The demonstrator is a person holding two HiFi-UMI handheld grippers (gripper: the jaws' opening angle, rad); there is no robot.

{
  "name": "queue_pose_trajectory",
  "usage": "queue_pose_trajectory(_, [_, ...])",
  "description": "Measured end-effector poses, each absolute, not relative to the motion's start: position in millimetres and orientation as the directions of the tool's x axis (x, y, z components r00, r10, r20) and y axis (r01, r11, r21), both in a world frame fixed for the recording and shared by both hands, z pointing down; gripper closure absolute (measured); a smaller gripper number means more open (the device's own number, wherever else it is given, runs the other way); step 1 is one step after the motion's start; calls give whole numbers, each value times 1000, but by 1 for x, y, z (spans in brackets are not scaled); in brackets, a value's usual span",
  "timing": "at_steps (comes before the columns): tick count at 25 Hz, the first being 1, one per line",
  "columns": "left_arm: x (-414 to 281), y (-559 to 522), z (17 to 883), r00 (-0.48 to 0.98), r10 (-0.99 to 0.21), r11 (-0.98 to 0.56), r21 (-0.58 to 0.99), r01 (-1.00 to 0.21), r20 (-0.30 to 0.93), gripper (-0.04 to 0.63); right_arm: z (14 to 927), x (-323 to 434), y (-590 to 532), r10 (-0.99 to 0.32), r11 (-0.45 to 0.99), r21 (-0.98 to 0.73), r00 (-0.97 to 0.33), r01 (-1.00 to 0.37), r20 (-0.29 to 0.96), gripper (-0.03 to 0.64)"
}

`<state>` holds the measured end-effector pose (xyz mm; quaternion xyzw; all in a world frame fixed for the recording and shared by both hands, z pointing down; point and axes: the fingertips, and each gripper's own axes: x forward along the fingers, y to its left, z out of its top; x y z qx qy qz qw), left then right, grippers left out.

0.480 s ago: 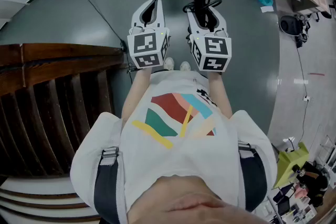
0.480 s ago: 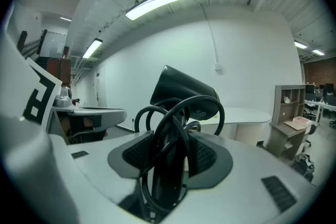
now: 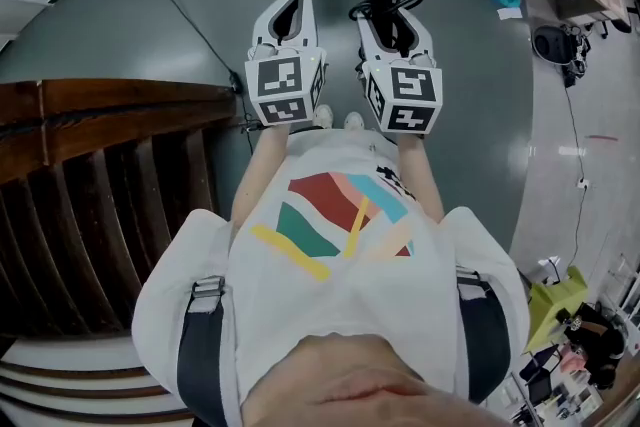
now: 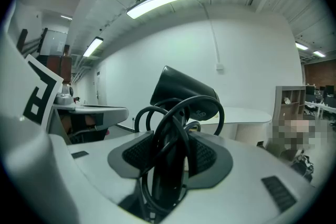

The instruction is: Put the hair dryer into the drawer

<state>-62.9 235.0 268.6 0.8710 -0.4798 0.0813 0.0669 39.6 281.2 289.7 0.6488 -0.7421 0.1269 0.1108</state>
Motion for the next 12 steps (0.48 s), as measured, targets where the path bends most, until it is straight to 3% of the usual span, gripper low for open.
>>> queue_pose_trajectory(12, [-88, 219, 278, 529, -824, -530, 56, -846, 204, 581, 300, 22, 270, -934, 105, -48, -115, -993, 337, 419])
